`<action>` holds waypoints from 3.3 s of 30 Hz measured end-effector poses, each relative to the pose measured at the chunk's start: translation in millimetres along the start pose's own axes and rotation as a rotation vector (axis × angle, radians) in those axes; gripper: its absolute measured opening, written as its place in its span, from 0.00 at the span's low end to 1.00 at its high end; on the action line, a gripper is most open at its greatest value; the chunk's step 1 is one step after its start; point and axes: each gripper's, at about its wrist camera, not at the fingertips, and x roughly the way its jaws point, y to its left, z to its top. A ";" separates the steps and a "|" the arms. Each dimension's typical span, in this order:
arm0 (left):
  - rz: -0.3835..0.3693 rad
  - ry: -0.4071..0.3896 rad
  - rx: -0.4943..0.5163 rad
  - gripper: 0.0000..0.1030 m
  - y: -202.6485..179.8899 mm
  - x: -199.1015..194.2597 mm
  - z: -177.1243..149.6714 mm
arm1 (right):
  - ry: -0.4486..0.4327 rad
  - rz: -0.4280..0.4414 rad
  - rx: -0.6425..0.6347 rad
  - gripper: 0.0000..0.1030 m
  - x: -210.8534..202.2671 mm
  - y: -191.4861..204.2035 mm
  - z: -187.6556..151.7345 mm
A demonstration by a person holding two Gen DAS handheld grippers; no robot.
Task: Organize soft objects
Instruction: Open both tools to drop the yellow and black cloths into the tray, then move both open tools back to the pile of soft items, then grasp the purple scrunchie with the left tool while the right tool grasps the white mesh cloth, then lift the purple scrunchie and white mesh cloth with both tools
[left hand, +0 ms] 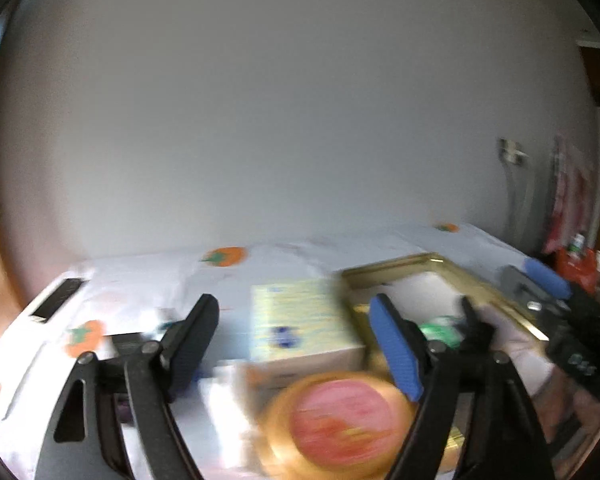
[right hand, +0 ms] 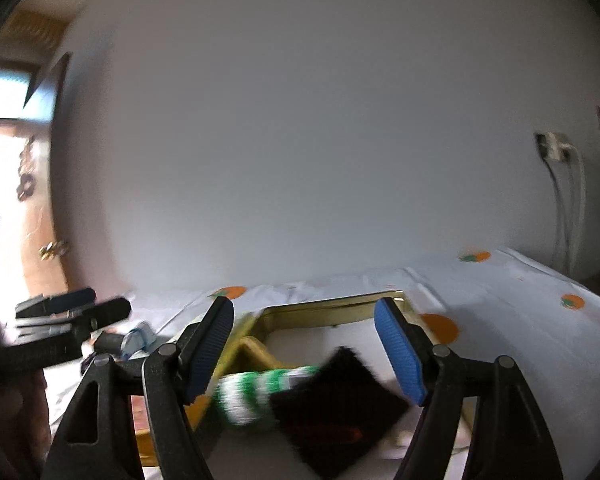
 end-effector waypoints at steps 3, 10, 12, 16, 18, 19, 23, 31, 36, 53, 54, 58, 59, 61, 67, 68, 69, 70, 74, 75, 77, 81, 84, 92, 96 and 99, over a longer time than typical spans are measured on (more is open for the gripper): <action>0.135 0.001 -0.032 0.88 48.0 -2.7 -7.9 | 0.028 0.071 -0.058 0.73 6.5 27.6 0.4; 0.265 0.095 -0.189 0.88 146.0 5.6 -31.7 | 0.187 0.268 -0.179 0.73 38.1 109.1 -5.6; 0.274 0.117 -0.223 0.88 162.4 8.4 -38.2 | 0.243 0.287 -0.255 0.73 49.9 135.8 -11.8; 0.265 0.145 -0.230 0.89 171.7 14.4 -48.7 | 0.367 0.255 -0.413 0.72 77.8 182.5 -31.4; 0.256 0.158 -0.214 0.89 171.6 15.5 -53.5 | 0.429 0.224 -0.472 0.70 88.9 197.9 -40.9; 0.249 0.166 -0.210 0.89 171.9 17.0 -55.1 | 0.450 0.215 -0.492 0.65 94.0 200.8 -42.5; 0.220 0.201 -0.193 0.89 169.9 18.3 -61.2 | 0.547 0.179 -0.566 0.54 111.3 215.6 -53.8; 0.207 0.226 -0.204 0.90 172.1 23.2 -65.0 | 0.658 0.091 -0.701 0.45 134.9 231.3 -73.3; 0.191 0.240 -0.217 0.90 174.7 26.4 -67.5 | 0.646 0.125 -0.739 0.17 138.7 239.4 -75.3; 0.124 0.317 -0.174 0.80 164.3 42.9 -73.2 | 0.321 0.213 -0.503 0.16 96.8 230.6 -48.5; 0.117 0.329 -0.173 0.78 163.7 45.4 -73.8 | 0.295 0.219 -0.485 0.16 93.1 229.8 -44.9; 0.094 0.361 -0.159 0.73 159.3 55.0 -70.8 | 0.259 0.229 -0.448 0.16 91.3 227.6 -39.6; 0.088 0.369 -0.153 0.73 157.8 58.2 -69.3 | 0.260 0.235 -0.443 0.16 92.5 227.4 -39.4; 0.086 0.386 -0.127 0.72 153.1 66.7 -66.4 | 0.260 0.246 -0.429 0.16 94.8 227.0 -37.7; 0.072 0.438 -0.090 0.44 144.7 83.8 -74.1 | 0.250 0.259 -0.405 0.16 95.4 223.7 -33.8; 0.068 0.422 -0.094 0.40 145.1 81.0 -73.3 | 0.249 0.262 -0.399 0.16 95.6 222.7 -33.2; 0.068 0.413 -0.098 0.36 145.5 79.6 -72.8 | 0.246 0.263 -0.394 0.16 97.0 221.1 -33.6; 0.059 0.406 -0.105 0.34 146.7 78.3 -72.7 | 0.243 0.264 -0.391 0.17 96.5 220.4 -33.2; 0.038 0.363 -0.149 0.29 153.8 69.9 -72.1 | 0.212 0.269 -0.379 0.16 90.6 216.8 -33.4; 0.034 0.348 -0.155 0.29 154.3 67.2 -71.6 | 0.209 0.271 -0.370 0.16 90.3 214.8 -33.0; 0.030 0.313 -0.161 0.29 154.8 60.8 -70.5 | 0.211 0.275 -0.345 0.16 92.2 209.8 -32.0; 0.034 0.255 -0.179 0.29 157.6 50.6 -68.9 | 0.197 0.277 -0.315 0.16 90.6 204.5 -29.9; 0.037 0.206 -0.181 0.29 158.0 41.6 -67.5 | 0.185 0.278 -0.308 0.16 87.6 204.1 -29.9; 0.024 0.095 -0.177 0.29 159.4 23.2 -65.6 | 0.177 0.285 -0.263 0.16 85.6 194.9 -28.9; 0.016 0.056 -0.172 0.29 157.7 15.7 -65.3 | 0.159 0.289 -0.253 0.16 81.8 192.2 -28.0; 0.017 0.045 -0.173 0.29 157.8 13.7 -65.0 | 0.155 0.293 -0.242 0.16 80.9 189.8 -27.5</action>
